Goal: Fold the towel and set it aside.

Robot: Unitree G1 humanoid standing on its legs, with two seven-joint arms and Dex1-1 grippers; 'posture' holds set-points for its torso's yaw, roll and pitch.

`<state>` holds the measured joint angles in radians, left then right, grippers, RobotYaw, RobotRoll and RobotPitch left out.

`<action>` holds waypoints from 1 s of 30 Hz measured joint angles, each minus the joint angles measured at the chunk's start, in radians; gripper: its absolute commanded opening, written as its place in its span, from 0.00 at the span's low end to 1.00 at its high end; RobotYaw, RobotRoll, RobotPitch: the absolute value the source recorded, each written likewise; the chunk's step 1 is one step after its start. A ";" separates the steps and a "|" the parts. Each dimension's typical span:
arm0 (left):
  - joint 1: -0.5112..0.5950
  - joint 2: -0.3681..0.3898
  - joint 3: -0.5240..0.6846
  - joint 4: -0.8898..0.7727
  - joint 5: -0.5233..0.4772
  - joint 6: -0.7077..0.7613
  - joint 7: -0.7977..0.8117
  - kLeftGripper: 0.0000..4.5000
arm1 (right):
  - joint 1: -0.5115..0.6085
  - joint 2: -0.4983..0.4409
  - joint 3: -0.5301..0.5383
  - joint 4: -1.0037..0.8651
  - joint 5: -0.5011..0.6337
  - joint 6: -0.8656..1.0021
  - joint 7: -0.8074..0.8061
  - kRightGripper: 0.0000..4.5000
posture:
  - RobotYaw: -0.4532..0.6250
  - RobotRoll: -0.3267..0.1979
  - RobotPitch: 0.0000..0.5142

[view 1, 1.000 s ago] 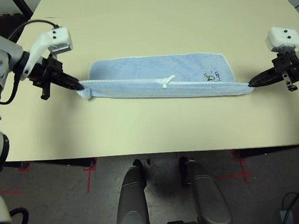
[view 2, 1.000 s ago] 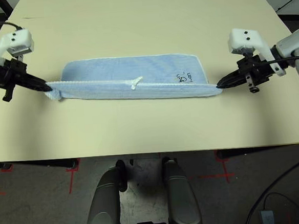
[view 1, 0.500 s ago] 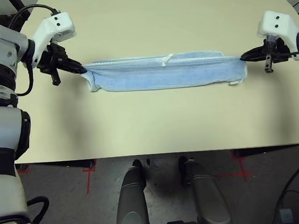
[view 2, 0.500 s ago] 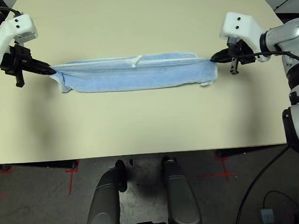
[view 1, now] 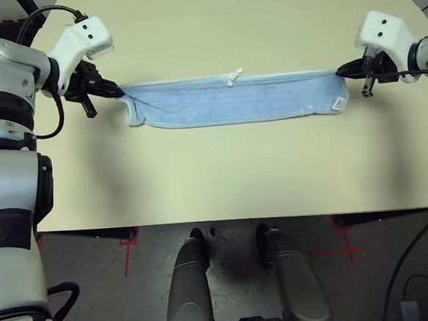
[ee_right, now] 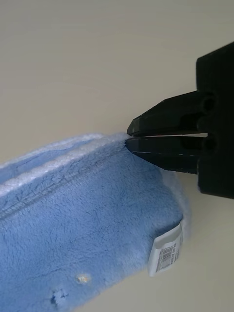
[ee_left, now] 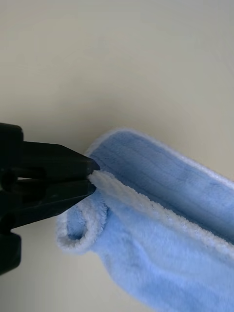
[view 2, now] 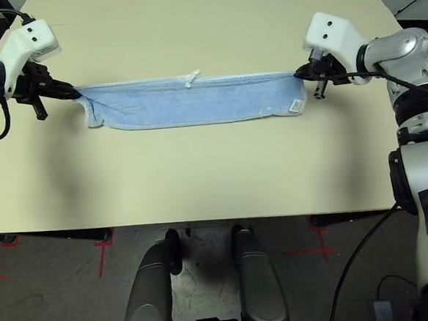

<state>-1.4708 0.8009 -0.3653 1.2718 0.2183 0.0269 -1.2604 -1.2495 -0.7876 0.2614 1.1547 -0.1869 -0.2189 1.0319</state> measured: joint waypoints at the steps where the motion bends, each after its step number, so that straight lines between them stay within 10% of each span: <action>1: 0.002 -0.002 0.004 0.000 0.004 0.000 0.007 0.01 | 0.000 0.006 0.000 0.002 -0.003 0.004 -0.013 0.00 | 0.36 0.62 0.50; 16: 0.025 -0.014 0.041 0.004 0.049 -0.007 0.064 0.01 | 0.000 0.050 -0.007 0.011 -0.030 0.005 -0.103 0.00 | 0.36 0.62 0.51; 30: 0.032 -0.010 0.069 0.007 0.085 -0.019 0.113 0.99 | 0.000 0.056 -0.055 0.018 -0.026 -0.019 -0.125 1.00 | 0.36 0.62 0.51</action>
<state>-1.4388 0.7912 -0.2964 1.2786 0.3033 0.0080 -1.1475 -1.2494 -0.7317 0.2068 1.1729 -0.2131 -0.2376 0.9068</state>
